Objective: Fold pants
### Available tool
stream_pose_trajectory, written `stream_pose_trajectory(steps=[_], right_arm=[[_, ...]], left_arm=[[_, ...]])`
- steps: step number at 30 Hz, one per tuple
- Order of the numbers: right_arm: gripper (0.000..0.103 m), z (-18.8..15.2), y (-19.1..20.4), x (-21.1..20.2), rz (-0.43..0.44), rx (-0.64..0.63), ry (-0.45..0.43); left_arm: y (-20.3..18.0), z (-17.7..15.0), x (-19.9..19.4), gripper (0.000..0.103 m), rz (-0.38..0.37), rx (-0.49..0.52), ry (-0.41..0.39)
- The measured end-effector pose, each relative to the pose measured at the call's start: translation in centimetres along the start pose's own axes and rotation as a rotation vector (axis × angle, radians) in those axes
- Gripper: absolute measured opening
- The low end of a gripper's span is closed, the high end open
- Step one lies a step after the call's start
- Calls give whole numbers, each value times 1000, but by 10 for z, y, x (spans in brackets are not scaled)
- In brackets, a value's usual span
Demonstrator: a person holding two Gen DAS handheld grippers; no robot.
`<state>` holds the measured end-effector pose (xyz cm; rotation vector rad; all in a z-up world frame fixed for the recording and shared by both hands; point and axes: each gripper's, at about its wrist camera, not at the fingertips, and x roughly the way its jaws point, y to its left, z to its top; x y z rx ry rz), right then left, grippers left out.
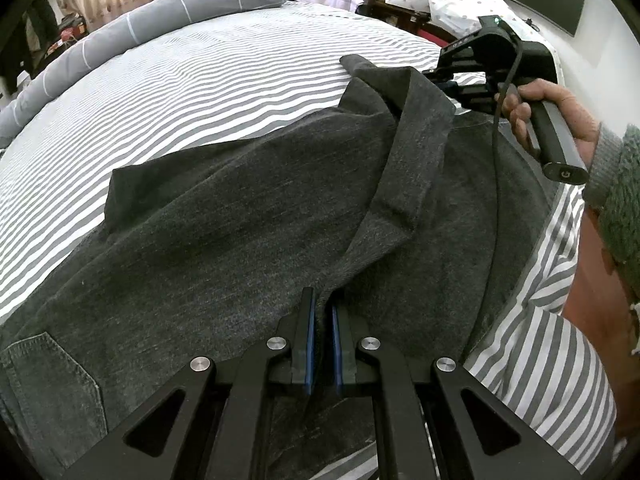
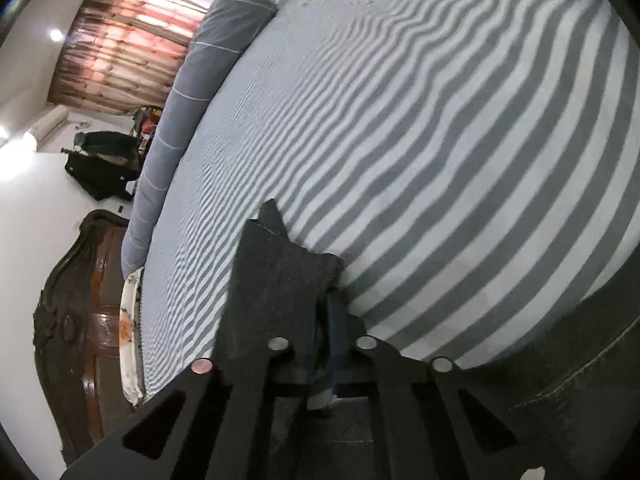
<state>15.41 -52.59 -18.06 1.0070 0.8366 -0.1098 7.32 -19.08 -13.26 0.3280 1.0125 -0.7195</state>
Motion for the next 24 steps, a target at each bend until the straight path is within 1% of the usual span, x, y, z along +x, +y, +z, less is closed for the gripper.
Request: stream_pose_trajectory(steps=[3, 7, 12, 14, 16, 17, 20, 24], right_arm=[[4, -4, 10, -13, -29, -43, -27], [3, -6, 15, -48, -74, -69, -82], [3, -18, 3, -115, -110, -48, -172], [3, -30, -9, -146, -134, -30, -200], [3, -44, -19, -168, -158, -19, -217], [3, -51, -25, -178, -183, -17, -224], [3, -74, -48, -196, -237, 20, -226], [3, -96, -80, -200, -282, 89, -202]], left_arm=[[-1, 1, 0, 7, 2, -3, -1], [-3, 1, -5, 7, 3, -1, -11], [-10, 2, -18, 7, -12, 28, -31], [-17, 1, -23, 7, -14, 64, -39], [-24, -2, -25, 7, -20, 100, -37], [-28, -4, -26, 7, -21, 121, -35], [-44, -13, -26, 7, -27, 198, -15], [-59, -29, -23, 7, -30, 291, 22]])
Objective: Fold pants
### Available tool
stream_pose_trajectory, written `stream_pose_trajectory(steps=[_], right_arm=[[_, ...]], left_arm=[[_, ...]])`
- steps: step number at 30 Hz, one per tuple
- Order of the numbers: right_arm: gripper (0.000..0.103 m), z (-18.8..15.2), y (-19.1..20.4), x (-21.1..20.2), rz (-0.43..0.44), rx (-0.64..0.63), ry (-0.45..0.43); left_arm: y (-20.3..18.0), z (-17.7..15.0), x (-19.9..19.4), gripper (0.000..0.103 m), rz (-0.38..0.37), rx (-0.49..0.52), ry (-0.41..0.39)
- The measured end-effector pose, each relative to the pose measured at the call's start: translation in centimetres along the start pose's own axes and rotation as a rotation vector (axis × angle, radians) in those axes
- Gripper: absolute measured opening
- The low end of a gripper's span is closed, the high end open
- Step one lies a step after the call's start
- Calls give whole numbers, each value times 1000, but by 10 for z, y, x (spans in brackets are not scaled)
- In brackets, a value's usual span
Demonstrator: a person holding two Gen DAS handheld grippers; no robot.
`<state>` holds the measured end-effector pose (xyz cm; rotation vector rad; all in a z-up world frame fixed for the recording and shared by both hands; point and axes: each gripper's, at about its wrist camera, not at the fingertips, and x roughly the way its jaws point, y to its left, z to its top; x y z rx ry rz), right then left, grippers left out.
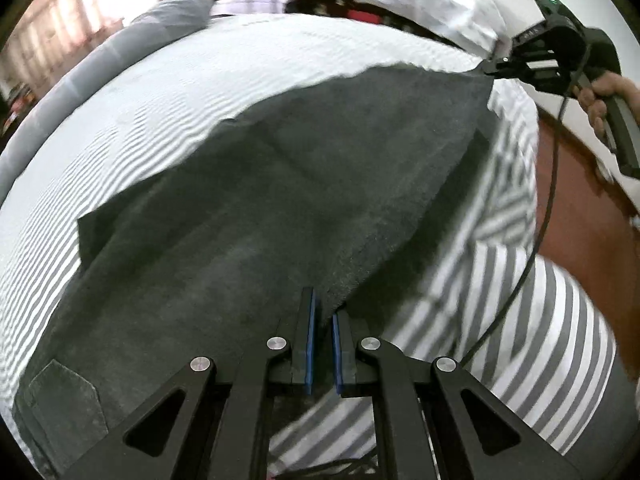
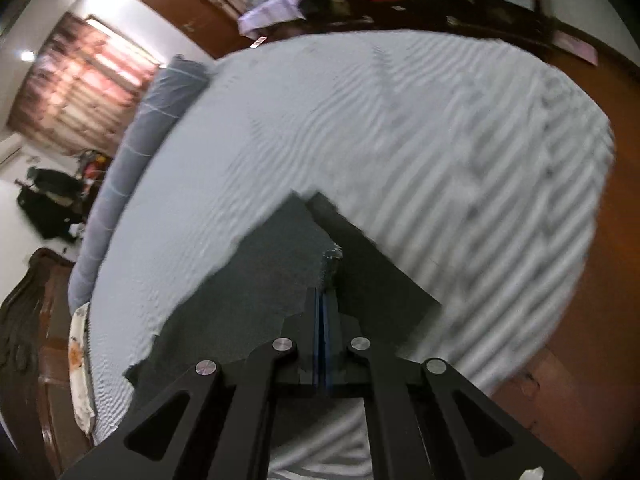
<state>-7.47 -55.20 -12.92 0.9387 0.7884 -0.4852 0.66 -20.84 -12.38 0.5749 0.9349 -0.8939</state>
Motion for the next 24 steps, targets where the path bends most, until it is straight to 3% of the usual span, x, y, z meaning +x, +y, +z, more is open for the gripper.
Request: stream_pose_trajectory(steps=[10, 17, 21, 24], right_arm=[[2, -20, -9, -1, -86, -26, -23], [2, -31, -30, 38, -165, 13, 70], [11, -29, -30, 44, -190, 25, 110], [28, -25, -25, 26, -187, 33, 91]], left_arm=[[-10, -6, -5, 7, -43, 56, 15], [-14, -8, 15, 8, -31, 73, 59], [-9, -4, 19, 14, -44, 19, 73], [2, -1, 6, 23, -98, -56, 40]])
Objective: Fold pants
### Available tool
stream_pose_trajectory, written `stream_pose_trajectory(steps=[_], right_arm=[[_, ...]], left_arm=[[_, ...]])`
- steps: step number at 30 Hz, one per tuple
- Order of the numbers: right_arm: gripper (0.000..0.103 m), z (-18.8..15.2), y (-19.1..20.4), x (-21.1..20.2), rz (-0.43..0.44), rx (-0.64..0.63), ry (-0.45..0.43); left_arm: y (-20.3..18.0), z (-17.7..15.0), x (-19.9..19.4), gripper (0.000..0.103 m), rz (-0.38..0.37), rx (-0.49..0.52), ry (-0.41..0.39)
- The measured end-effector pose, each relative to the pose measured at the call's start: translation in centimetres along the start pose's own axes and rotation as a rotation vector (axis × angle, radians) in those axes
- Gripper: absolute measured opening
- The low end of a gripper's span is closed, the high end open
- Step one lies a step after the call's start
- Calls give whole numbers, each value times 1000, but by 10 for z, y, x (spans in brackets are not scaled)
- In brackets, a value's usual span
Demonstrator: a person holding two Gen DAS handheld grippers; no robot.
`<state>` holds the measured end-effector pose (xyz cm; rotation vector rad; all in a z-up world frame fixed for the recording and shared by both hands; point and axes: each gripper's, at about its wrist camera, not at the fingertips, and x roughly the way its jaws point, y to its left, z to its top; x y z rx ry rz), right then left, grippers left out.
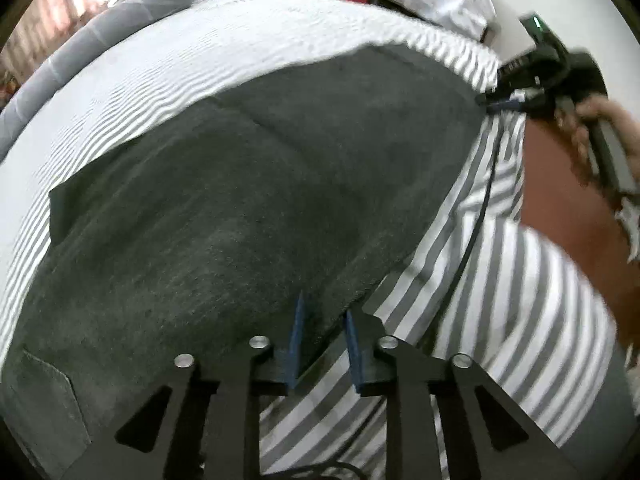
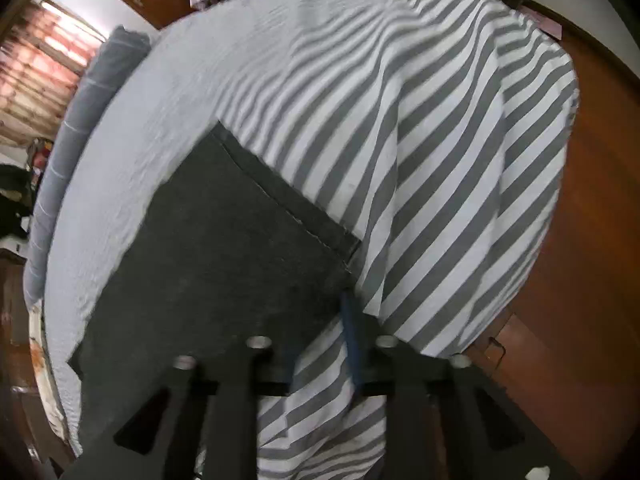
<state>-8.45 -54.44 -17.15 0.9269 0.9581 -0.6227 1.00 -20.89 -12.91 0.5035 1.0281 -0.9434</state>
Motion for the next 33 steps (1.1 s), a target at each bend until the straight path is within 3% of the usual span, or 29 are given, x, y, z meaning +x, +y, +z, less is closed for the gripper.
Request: stream_pose_trajectory(steps=[4, 6, 8, 11, 18, 23, 26, 33], right_arm=[[28, 4, 21, -35, -2, -75, -55], [28, 6, 44, -47, 18, -138, -66], [28, 6, 74, -56, 50, -207, -74], [28, 1, 136, -53, 173, -337, -18], [28, -50, 302, -3, 337, -722, 204], [28, -95, 389, 43, 355, -890, 335], [28, -118, 426, 70, 342, -973, 384], [28, -165, 467, 122, 307, -1044, 554]], left_arm=[[21, 1, -37, 28, -72, -90, -88], [42, 2, -59, 34, -72, -156, -158], [64, 2, -74, 42, -30, -208, -207], [107, 7, -85, 44, 72, -299, -253], [167, 15, -48, 44, 183, -418, -197], [183, -3, -22, 44, 198, -455, -108], [183, -19, -10, 39, 179, -479, -67], [181, -38, -9, 35, 162, -489, -102]])
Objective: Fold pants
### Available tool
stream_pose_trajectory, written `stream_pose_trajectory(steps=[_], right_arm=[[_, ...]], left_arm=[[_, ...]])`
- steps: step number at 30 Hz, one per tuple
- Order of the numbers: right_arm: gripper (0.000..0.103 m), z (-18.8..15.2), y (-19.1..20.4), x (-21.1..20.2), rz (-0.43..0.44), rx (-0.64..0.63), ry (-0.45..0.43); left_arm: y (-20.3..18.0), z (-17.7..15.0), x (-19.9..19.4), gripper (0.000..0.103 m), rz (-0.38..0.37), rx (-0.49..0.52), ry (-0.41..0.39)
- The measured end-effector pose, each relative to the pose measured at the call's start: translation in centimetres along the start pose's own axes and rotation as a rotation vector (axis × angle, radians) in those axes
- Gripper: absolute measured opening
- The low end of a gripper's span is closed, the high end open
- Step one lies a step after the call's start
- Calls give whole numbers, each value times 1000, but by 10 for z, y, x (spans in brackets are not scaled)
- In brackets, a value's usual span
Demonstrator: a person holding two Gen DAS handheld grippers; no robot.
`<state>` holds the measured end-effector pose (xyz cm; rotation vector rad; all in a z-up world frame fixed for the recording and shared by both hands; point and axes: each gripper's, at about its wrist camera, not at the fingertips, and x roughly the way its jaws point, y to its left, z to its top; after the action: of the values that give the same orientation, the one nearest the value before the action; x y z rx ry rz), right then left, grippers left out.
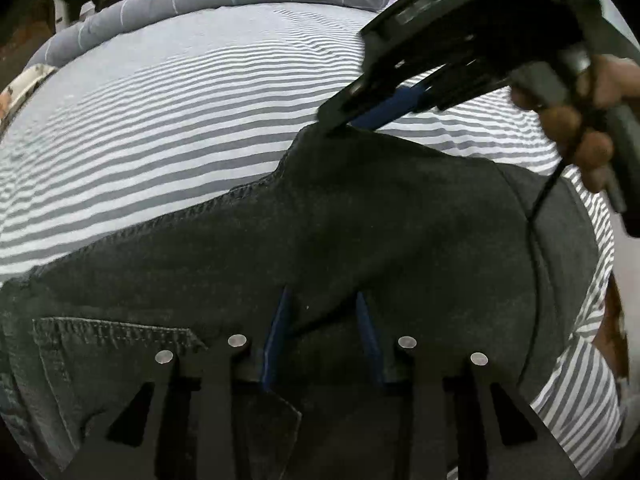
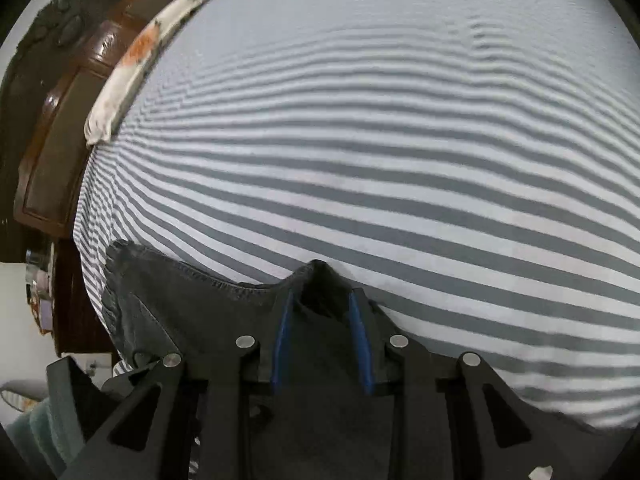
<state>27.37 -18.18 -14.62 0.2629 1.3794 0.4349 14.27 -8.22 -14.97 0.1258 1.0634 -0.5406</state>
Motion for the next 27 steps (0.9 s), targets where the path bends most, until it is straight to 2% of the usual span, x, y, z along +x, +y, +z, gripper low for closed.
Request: stream_pose_trajectory(steps=[3, 5, 6, 7, 13, 17, 21, 23, 25, 27], right_arm=[[28, -2, 3, 14, 38, -3, 50], [27, -2, 9, 19, 49, -19, 45], [14, 0, 11, 18, 50, -23, 29], [8, 1, 12, 15, 73, -17, -3], [7, 7, 11, -5, 43, -34, -107], [7, 14, 2, 12, 1, -28, -85], [7, 16, -4, 19, -2, -13, -78], [11, 15, -5, 11, 10, 4, -73], [37, 8, -4, -8, -38, 8, -133], [42, -6, -1, -29, -81, -15, -193]], left_arm=[[1, -4, 0, 35, -10, -5, -18], [0, -4, 0, 35, -5, 7, -31], [-1, -5, -1, 35, 0, 19, -39], [-2, -9, -5, 35, 2, 24, -46], [-5, -15, -40, 36, 36, 65, -161], [5, -28, -28, 36, 53, 38, -75], [-2, -44, -23, 36, 118, 109, -69], [-3, -46, -22, 36, 128, 111, -64], [-3, -44, -24, 36, 124, 93, -67], [2, -46, -33, 36, 111, 79, -80]])
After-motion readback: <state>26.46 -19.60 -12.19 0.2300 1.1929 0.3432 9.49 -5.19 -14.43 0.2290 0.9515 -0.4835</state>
